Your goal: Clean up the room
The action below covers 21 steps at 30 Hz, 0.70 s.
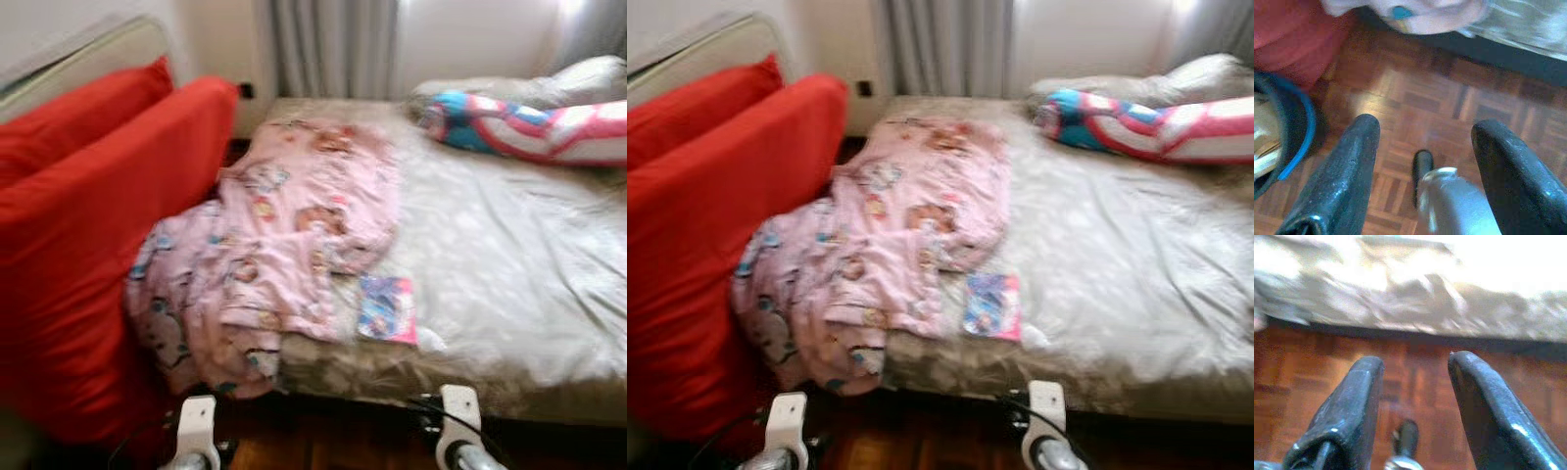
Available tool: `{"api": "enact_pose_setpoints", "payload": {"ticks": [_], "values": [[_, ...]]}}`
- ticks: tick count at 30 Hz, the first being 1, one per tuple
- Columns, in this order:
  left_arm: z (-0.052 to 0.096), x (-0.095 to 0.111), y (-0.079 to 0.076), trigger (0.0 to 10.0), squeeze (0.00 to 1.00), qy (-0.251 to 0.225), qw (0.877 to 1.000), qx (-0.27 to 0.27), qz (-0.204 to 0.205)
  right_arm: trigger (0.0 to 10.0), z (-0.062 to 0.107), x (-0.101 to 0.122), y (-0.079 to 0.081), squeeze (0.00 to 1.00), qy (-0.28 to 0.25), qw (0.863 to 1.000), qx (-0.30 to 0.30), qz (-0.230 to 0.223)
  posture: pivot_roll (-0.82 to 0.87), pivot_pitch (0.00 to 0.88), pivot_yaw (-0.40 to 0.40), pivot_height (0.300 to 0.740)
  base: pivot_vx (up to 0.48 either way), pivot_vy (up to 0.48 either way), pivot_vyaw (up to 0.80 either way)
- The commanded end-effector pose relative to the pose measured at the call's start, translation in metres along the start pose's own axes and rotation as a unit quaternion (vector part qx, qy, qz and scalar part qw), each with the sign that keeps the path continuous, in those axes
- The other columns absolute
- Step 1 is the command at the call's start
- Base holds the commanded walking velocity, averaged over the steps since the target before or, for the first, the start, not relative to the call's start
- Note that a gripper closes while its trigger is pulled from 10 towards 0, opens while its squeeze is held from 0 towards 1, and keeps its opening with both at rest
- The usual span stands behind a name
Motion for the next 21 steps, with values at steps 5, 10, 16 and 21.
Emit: {"api": "enact_pose_setpoints", "payload": {"ticks": [5,10,16,21], "values": [[-0.0005,0.0031,-0.0019,10.0,0.0,-0.004,1.0,-0.004,0.006,10.0,0.0006,-0.0039,0.0015,0.0,0.002,1.0,0.001,-0.011,0.06,0.0,0.014,0.74,0.335,0.0,0.0],[-0.0006,0.0033,-0.0024,10.0,0.0,-0.005,1.0,-0.006,0.006,10.0,0.0006,-0.0036,0.0013,0.0,0.001,1.0,0.001,-0.01,0.06,0.0,0.013,0.74,0.337,0.0,0.0],[-0.0006,0.0035,-0.0026,10.0,0.0,-0.006,1.0,-0.007,0.007,10.0,0.0006,-0.0034,0.0012,0.0,0.0,1.0,0.0,-0.011,0.06,0.0,0.013,0.74,0.337,0.0,0.0],[-0.0006,0.0038,-0.0027,10.0,0.0,-0.006,1.0,-0.008,0.008,10.0,0.0006,-0.0034,0.0013,0.0,0.0,1.0,0.001,-0.011,0.06,0.0,0.014,0.74,0.335,0.0,0.0]]}}
Point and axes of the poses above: a point about 5 cm out from each wrist's last joint towards the gripper, its own z axis pointing back from the gripper into the wrist, its own x axis along the axis of the wrist's last joint, y = z × x, the point moved 1 cm from there along -z, pointing out of the wrist towards the gripper, and after that the axes turned 4 degrees about -z, right-handed, at the moved point
